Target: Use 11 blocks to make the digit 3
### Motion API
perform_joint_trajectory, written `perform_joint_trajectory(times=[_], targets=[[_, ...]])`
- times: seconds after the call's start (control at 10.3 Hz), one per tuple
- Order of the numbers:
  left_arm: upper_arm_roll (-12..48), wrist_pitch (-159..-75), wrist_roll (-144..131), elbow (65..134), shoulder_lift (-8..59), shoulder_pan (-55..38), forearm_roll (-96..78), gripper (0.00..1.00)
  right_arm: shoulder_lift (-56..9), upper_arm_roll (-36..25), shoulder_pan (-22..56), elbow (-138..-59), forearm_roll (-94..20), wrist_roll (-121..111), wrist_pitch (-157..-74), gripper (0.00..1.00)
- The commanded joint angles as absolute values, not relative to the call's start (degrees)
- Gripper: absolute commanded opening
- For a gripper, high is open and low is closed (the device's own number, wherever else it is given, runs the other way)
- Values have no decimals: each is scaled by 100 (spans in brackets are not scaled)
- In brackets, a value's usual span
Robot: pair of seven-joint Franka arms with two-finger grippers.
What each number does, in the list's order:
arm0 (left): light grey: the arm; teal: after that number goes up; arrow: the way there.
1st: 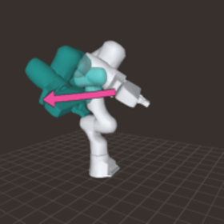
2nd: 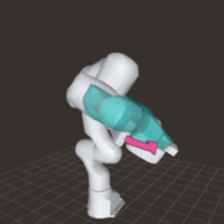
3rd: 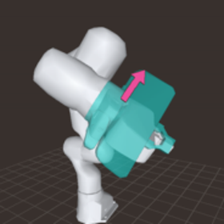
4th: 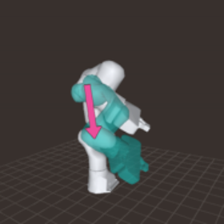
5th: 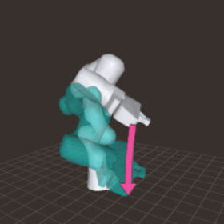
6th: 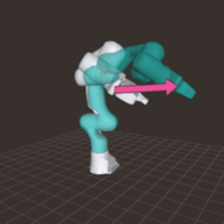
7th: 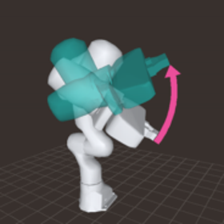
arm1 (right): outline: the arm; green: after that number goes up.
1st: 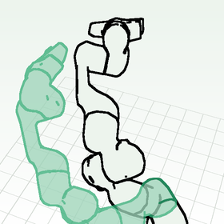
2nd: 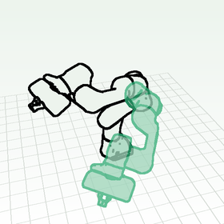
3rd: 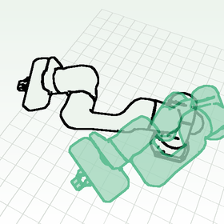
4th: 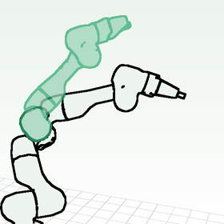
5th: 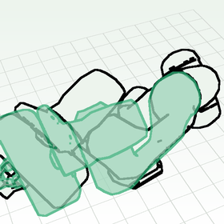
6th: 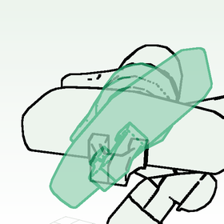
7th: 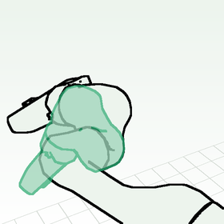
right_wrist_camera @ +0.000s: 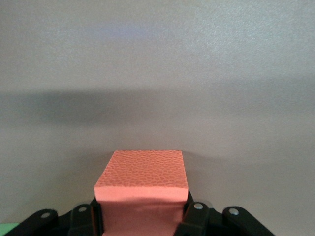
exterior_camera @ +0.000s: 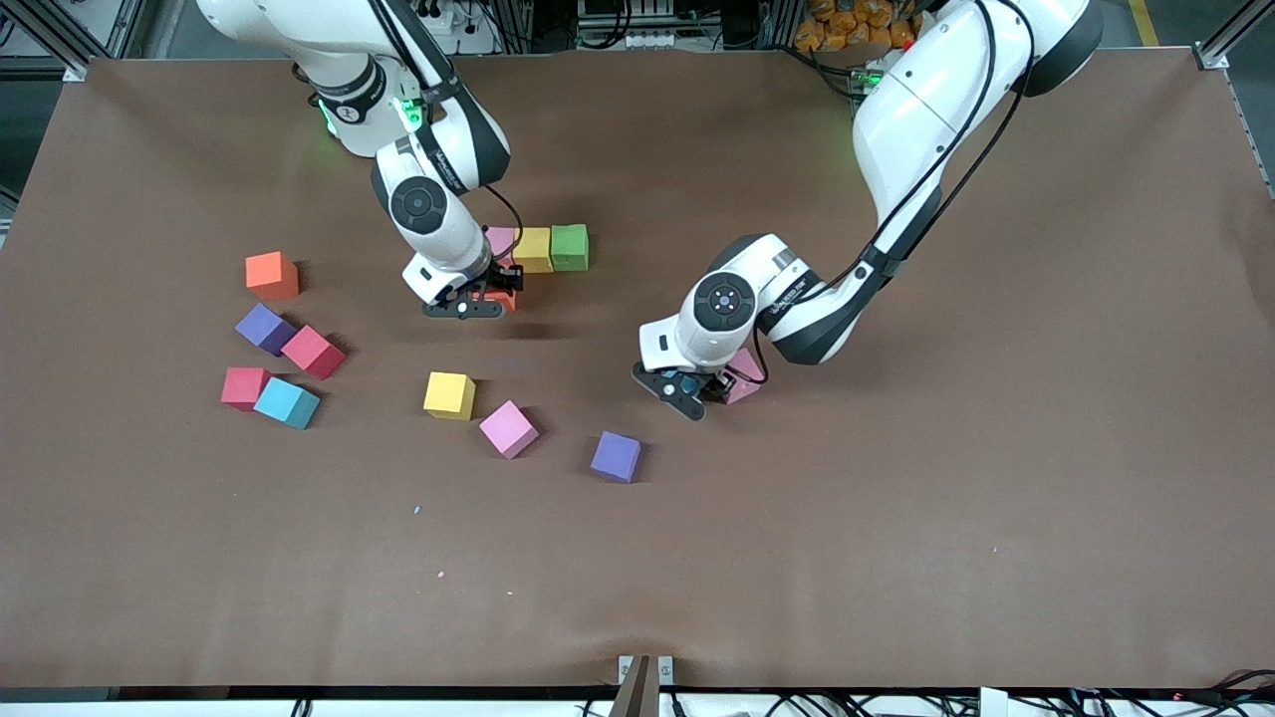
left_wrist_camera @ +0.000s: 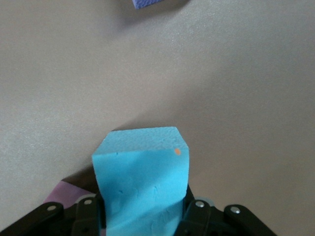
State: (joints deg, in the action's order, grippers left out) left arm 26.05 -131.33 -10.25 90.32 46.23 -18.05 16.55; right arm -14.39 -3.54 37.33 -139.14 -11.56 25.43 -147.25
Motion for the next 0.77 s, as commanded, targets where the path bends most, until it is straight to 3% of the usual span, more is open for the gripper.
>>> perform_joint_trajectory(times=[0.0,0.19,0.29,0.39,0.48,0.68], targets=[[2602,-13201,-940,9053,4632,-1749,1758,0,-1353,-369,3700,-14054,-1230,2435,-14774,0],[2610,-13201,-940,8921,4658,-1749,1723,0,-1362,-369,3718,-14106,-1230,2435,-14792,1],[2610,-13201,-940,8912,4650,-1740,1714,0,-1354,-369,3718,-14106,-1230,2435,-14766,26],[2610,-13201,-967,8912,4623,-1749,1696,0,-1336,-378,3718,-14089,-1230,2443,-14731,89],[2619,-13201,-1028,8903,4606,-1758,1627,0,-1266,-378,3709,-14063,-1230,2452,-14661,100],[2628,-13175,-1081,8799,4562,-1775,1293,0,-942,-413,3691,-14001,-1230,2470,-14433,100]])
